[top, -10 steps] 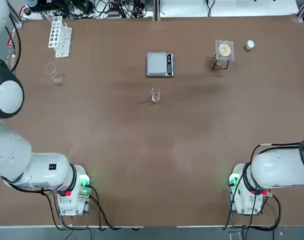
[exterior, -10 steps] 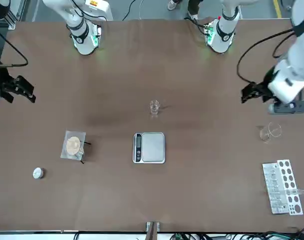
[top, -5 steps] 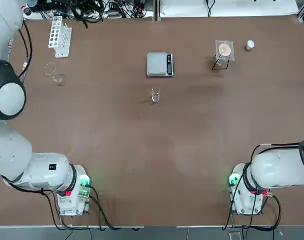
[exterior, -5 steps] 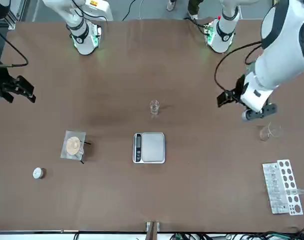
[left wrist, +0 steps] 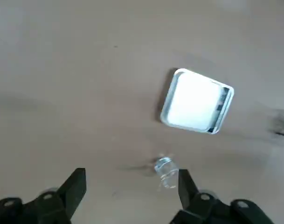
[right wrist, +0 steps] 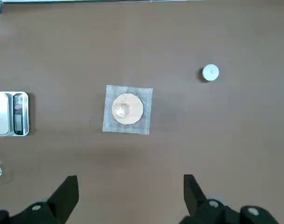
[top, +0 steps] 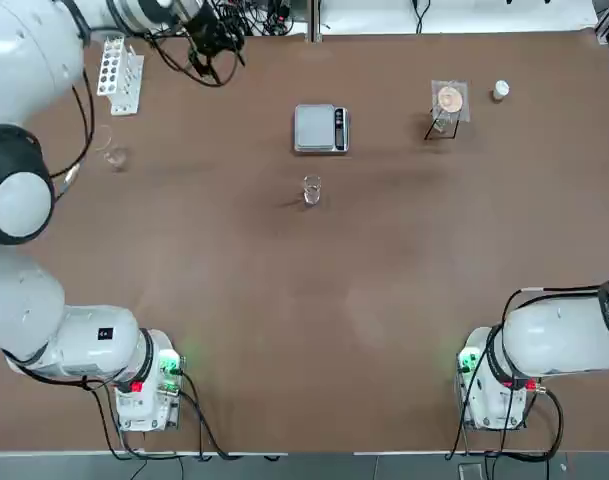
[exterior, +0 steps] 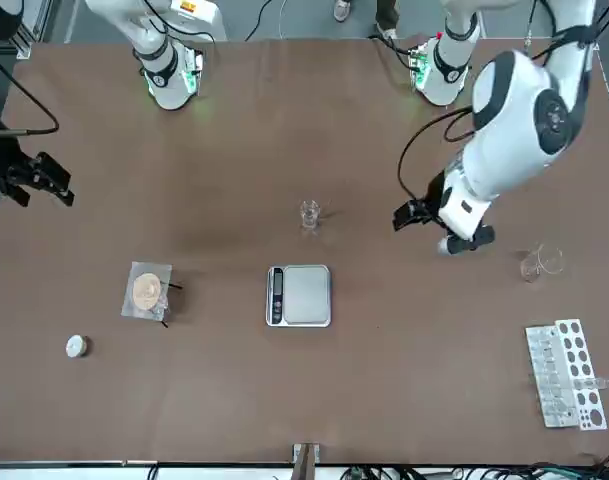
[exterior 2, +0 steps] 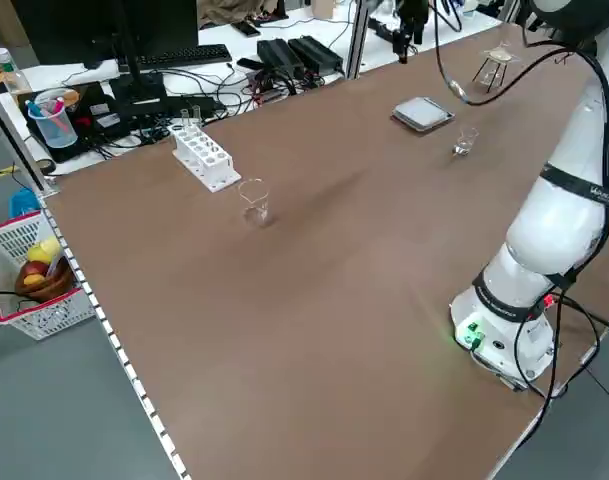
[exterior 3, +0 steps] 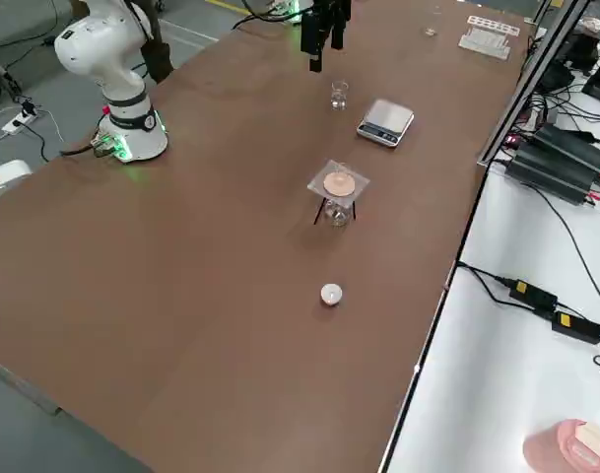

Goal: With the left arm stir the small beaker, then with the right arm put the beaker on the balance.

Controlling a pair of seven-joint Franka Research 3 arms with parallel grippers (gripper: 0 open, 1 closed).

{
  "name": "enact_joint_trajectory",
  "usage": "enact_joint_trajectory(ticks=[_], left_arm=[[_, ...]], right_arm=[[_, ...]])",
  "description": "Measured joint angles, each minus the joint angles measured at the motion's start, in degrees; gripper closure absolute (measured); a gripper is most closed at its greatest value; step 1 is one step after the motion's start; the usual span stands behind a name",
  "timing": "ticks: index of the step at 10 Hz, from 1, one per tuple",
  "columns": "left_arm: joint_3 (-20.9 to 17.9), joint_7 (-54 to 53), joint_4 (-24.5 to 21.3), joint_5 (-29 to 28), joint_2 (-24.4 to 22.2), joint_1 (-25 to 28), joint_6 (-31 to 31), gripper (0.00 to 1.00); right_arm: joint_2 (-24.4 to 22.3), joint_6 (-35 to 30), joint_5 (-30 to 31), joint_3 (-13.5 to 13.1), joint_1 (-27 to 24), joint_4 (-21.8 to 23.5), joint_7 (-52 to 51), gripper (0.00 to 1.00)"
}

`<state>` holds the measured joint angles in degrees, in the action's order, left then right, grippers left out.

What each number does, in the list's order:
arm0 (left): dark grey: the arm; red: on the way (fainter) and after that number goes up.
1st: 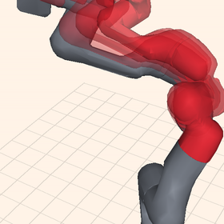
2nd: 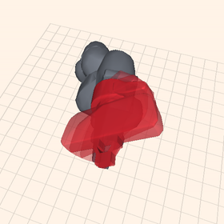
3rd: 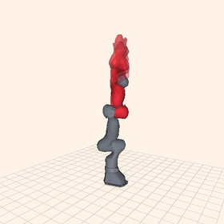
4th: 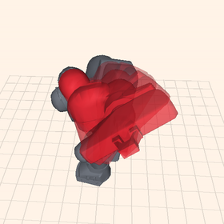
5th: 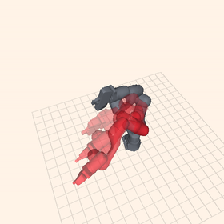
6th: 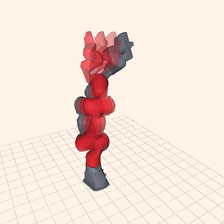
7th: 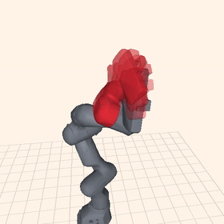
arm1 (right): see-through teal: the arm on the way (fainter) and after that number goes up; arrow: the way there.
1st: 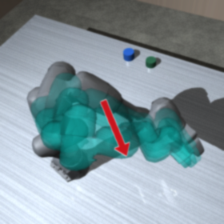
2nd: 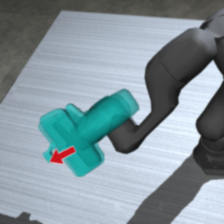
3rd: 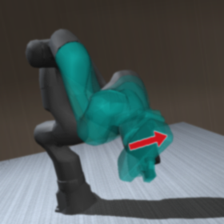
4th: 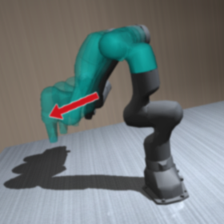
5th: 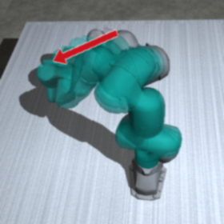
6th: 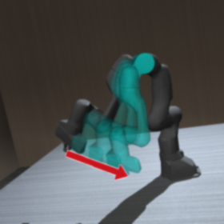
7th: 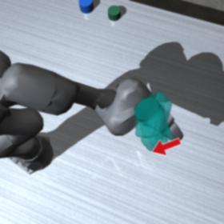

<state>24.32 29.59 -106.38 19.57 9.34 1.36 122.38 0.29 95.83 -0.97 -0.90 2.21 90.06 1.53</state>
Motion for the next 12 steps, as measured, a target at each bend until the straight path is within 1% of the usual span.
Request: enact_joint_trajectory(ticks=[1,2,4,5,8,11,12], left_arm=[[1.1,-0.3,-2.7,1.8,0.0,0.0,3.1,0.13],[2.1,-0.9,-4.2,3.1,0.0,0.1,3.8,0.14],[4.3,-1.3,-7.0,4.2,0.2,0.0,3.9,0.15],[4.4,-1.2,-7.9,4.3,0.5,0.1,3.9,0.15],[4.3,-1.2,-8.3,4.3,3.6,0.7,4.8,0.15],[4.8,-1.2,-8.3,4.3,6.3,0.2,5.3,0.16],[5.6,-1.2,-8.3,4.6,6.9,0.2,5.3,0.19]], right_arm=[[0.0,0.0,0.0,0.0,0.3,0.0,0.0,0.00],[0.0,0.0,0.0,0.0,0.5,0.1,0.0,0.00],[0.0,0.0,0.0,0.0,0.6,0.2,0.0,0.00],[0.0,0.0,0.0,0.0,0.6,0.2,0.0,0.00],[0.0,0.0,0.0,-0.1,0.5,0.2,0.0,0.00],[0.0,-0.1,0.0,-0.2,0.5,0.2,0.0,0.00],[0.0,-0.1,0.0,-0.3,0.4,0.2,0.0,0.00]])
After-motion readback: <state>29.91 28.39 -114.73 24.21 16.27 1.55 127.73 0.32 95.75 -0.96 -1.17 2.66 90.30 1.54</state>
